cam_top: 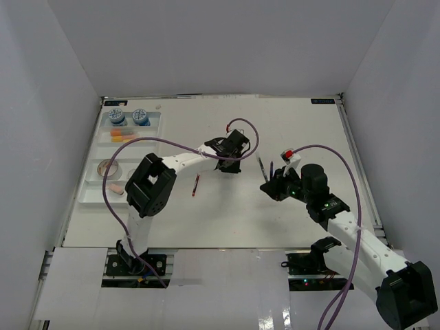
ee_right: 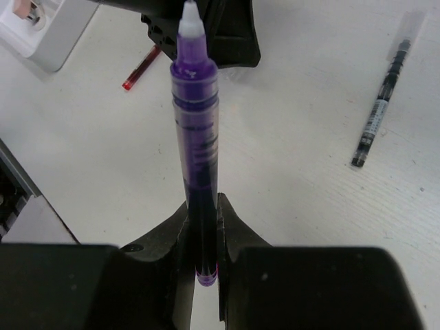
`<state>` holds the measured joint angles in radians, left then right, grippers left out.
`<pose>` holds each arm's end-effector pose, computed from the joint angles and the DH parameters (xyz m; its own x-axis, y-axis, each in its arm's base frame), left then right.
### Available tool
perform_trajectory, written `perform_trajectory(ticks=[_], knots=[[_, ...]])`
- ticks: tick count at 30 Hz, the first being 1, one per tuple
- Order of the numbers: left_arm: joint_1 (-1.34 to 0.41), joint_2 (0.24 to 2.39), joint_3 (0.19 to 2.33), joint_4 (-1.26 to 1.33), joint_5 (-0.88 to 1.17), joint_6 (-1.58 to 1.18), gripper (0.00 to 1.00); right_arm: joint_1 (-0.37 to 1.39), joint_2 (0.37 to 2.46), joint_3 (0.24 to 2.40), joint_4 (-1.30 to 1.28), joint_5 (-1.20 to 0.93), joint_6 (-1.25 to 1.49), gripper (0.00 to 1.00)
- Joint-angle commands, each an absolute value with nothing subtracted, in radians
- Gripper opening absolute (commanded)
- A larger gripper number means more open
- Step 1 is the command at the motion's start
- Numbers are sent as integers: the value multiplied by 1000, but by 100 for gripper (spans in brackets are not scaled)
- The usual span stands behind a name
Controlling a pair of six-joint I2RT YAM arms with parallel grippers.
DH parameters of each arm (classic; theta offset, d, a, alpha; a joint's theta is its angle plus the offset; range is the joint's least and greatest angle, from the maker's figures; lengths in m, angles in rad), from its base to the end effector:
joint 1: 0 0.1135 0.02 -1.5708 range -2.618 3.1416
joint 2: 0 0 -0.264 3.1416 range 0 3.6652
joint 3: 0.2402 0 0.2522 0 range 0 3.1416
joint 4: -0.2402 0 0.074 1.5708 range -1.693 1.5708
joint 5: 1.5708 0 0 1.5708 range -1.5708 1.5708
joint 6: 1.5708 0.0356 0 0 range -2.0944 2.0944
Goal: Sort the stationery into containers
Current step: Close the pen cap on the pen.
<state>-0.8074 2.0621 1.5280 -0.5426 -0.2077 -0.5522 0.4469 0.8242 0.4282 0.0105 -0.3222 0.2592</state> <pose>0.3078 -0.3111 0.1774 -0.8536 0.1496 -0.4990 0.2250 0.9698 -0.0942 0.1662 0.0922 0.2276 -0.5007 0.0297 -0.8651 -0.5651 0.7459 0.3526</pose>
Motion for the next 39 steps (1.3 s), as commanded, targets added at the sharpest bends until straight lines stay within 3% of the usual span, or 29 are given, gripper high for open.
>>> perform_trajectory(ticks=[1, 13, 24, 39], knots=[[-804, 1843, 1517, -424, -244, -509, 0, 446, 842, 462, 130, -409, 288, 8], [-706, 1470, 1336, -200, -175, -474, 0, 560, 1023, 604, 288, -476, 316, 8], [-695, 1263, 1157, -94, -164, -494, 0, 712, 1278, 784, 394, -460, 307, 8], [-673, 1161, 1040, 40, -143, -512, 0, 779, 1424, 907, 419, -449, 275, 8]])
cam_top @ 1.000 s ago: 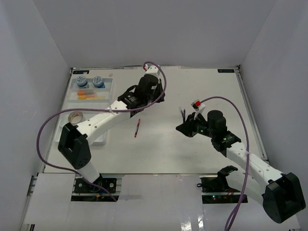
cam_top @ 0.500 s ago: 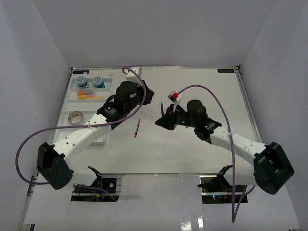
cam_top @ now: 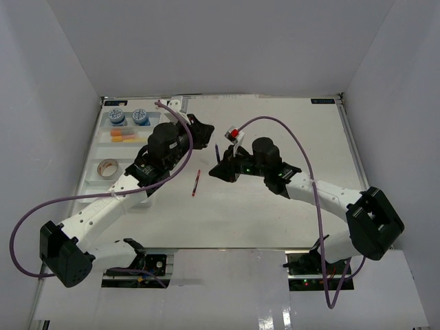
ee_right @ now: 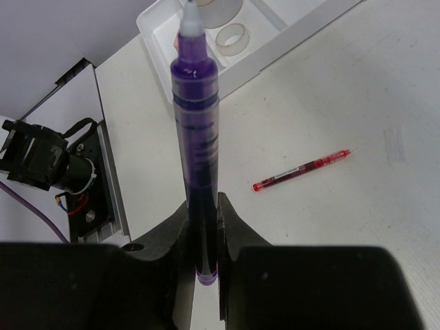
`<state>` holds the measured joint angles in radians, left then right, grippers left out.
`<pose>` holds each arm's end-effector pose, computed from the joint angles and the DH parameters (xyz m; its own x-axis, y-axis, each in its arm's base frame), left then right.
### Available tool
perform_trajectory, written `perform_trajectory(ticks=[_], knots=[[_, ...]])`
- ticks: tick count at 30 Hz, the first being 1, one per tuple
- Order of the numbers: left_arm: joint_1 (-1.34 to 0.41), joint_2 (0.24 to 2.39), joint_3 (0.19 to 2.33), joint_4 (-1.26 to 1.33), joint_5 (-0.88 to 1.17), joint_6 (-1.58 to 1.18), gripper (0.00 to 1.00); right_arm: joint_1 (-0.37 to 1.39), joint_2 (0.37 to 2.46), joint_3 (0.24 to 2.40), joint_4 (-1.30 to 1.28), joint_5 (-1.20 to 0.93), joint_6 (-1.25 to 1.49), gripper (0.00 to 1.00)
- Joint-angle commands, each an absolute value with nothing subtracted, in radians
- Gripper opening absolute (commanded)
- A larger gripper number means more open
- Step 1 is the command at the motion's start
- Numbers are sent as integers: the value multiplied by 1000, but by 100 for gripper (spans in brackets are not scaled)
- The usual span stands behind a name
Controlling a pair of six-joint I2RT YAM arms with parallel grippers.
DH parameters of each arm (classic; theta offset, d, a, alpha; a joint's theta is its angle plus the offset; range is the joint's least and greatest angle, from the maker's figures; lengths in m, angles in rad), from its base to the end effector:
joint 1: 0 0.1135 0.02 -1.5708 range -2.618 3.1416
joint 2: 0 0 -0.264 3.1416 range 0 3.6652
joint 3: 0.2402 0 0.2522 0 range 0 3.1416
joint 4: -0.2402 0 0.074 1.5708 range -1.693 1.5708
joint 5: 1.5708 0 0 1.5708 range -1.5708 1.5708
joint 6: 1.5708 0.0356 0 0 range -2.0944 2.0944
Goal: Sort the stationery into containers
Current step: Close the pen cap on the pen.
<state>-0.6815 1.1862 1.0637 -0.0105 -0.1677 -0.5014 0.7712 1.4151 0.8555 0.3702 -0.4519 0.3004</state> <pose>0.2208 -0.1715 0.3734 -0.3271 -0.3449 -0.8798 0.3825 0.8030 -0.4570 0.2205 0.2360 0.2752 -0.4055 -0.0229 -0.9138 -0.8528 0.3695 0.3691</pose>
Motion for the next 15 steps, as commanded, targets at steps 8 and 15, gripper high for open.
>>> perform_trajectory(ticks=[8, 15], knots=[[-670, 1138, 1012, 71, -126, -512, 0, 785, 1443, 939, 405, -439, 264, 8], [-669, 1124, 999, 90, -123, -509, 0, 787, 1460, 950, 400, -436, 262, 8]])
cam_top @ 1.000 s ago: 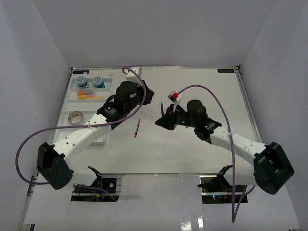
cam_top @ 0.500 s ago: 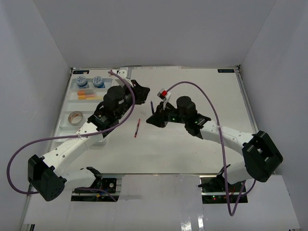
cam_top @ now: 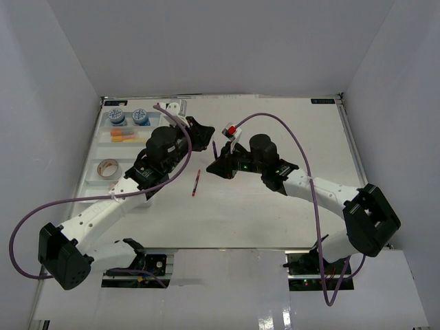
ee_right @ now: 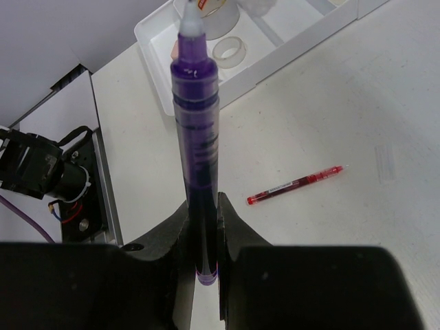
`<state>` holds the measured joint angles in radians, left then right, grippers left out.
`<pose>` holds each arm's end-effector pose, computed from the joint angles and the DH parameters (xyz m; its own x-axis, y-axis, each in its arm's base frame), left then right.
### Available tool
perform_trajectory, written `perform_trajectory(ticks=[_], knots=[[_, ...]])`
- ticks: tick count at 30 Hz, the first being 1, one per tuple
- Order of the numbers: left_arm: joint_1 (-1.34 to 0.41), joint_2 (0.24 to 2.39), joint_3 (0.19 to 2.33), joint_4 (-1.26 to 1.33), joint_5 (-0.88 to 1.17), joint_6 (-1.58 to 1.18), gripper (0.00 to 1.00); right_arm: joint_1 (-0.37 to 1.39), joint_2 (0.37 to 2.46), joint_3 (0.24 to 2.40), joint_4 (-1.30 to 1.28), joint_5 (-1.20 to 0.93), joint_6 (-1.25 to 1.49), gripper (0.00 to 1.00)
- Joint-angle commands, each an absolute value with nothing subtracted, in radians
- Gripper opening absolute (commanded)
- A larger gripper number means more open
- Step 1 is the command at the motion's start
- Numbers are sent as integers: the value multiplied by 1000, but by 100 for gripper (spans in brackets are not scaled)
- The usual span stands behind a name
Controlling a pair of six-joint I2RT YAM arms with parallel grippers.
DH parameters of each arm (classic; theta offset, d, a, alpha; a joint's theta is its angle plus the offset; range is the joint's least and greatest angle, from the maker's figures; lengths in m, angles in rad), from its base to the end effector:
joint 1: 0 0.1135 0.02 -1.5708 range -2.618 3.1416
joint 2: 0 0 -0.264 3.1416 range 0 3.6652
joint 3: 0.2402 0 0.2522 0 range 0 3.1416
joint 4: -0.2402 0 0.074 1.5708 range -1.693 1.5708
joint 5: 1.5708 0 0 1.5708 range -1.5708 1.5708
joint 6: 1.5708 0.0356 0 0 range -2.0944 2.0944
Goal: Sort the stationery into containers
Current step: Close the pen cap on the pen.
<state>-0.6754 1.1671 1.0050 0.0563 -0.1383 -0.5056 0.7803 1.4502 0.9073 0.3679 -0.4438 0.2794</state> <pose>0.2188 -0.1690 0.3644 -0.3202 -0.3581 -0.8770 0.4083 0.7832 -0.4689 0.2263 0.2455 0.2819 -0.3770 -0.0227 -0.9259 -0.8654 0.3648 0.3434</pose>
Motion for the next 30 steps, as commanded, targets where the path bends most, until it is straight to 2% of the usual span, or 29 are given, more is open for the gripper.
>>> perform_trajectory(ticks=[1, 30], knots=[[-666, 1123, 999, 91, -123, -509, 0, 787, 1459, 950, 400, -433, 261, 8], [-661, 1120, 963, 144, -69, -509, 0, 787, 1474, 969, 394, -413, 255, 8]])
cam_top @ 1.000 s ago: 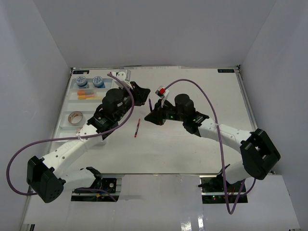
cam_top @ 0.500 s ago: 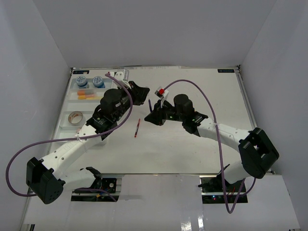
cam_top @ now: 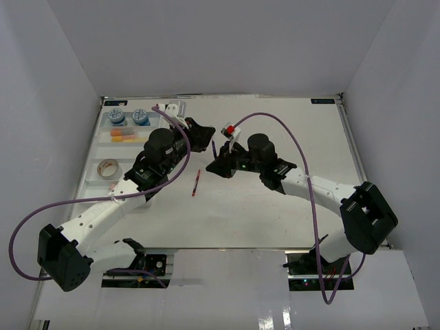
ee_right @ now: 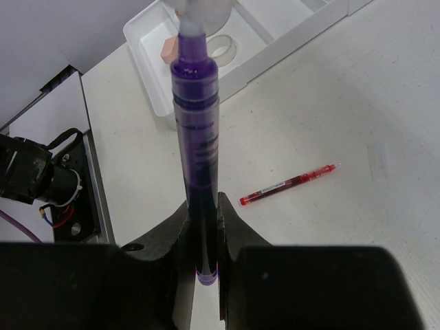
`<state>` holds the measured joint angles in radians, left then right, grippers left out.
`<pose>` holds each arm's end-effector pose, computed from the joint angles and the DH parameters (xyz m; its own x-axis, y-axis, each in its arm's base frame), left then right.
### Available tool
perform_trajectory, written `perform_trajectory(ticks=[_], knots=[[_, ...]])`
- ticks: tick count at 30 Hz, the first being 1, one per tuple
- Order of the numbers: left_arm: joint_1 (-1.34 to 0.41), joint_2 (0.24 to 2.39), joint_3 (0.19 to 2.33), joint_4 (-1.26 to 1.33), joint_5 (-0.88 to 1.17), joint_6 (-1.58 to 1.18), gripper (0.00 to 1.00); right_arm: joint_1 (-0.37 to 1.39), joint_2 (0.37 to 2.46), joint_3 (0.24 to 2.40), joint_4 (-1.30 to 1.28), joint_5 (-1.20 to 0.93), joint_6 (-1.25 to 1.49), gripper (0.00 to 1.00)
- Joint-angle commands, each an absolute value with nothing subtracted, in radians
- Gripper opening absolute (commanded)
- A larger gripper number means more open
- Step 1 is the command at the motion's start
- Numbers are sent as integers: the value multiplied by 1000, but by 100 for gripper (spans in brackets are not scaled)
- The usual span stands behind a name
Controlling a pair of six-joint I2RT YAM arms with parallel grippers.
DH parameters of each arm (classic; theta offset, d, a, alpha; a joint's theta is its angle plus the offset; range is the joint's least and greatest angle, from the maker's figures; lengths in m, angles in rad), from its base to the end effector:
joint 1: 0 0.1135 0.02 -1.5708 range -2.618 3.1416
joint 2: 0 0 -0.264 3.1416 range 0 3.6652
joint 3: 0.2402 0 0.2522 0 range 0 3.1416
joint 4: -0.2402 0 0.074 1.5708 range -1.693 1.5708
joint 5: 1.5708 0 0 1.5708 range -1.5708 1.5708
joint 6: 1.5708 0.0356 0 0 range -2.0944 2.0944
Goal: Sort the stationery into containers
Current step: Close the pen cap on the pen.
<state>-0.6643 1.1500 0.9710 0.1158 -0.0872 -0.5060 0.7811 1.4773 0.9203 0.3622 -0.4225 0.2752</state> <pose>0.2170 -0.1659 0.3630 -0.3080 -0.3721 -0.8756 0.4533 0.7518 -0.4789 0.2308 0.2494 0.2772 -0.3844 -0.0321 -0.9226 -0.8556 0.3878 0.3430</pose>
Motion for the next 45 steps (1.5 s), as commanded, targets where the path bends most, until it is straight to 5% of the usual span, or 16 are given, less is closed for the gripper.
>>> perform_trajectory(ticks=[1, 38, 45], knots=[[-661, 1120, 962, 147, -69, -509, 0, 787, 1473, 971, 396, -414, 253, 8], [-663, 1094, 871, 261, -49, -477, 0, 785, 1433, 1011, 400, -385, 258, 8], [-666, 1091, 842, 301, -34, -460, 12, 784, 1427, 1022, 405, -370, 258, 8]])
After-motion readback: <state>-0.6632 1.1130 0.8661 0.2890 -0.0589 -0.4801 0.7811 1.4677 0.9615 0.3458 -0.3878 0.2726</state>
